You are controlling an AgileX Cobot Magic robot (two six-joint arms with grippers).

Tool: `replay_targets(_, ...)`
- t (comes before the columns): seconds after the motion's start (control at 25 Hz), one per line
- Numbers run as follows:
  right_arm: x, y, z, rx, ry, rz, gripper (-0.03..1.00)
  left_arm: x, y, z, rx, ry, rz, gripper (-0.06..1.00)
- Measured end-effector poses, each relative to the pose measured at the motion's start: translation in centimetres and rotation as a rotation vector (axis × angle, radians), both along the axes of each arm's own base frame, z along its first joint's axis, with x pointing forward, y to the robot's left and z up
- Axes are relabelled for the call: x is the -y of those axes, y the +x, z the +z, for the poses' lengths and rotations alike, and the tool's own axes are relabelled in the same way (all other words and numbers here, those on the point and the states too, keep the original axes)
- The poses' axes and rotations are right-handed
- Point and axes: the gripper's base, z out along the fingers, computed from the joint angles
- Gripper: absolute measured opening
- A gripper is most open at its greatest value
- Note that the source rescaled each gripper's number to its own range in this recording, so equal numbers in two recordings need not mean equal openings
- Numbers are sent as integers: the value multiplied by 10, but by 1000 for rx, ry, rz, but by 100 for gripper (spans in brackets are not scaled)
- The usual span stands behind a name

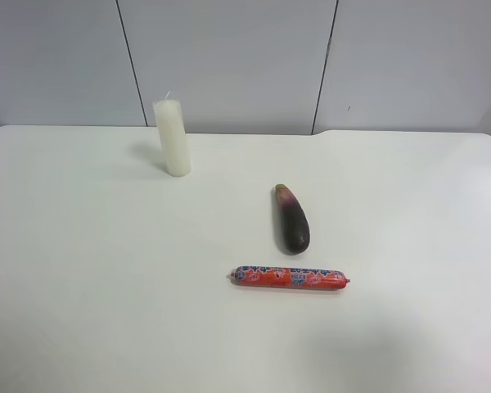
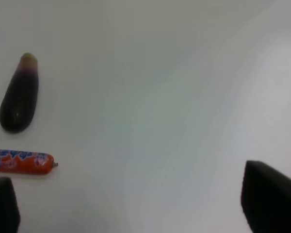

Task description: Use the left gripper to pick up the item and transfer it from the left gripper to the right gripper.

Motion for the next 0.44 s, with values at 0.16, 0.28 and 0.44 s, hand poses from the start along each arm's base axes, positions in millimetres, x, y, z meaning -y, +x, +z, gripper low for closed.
replay_targets(0.16,0,0,0,0,1,0,96,0,0,0,0,0,0,100)
replay_targets(0.28,0,0,0,0,1,0,96,0,0,0,0,0,0,100)
replay_targets(0.44,0,0,0,0,1,0,96,0,0,0,0,0,0,100)
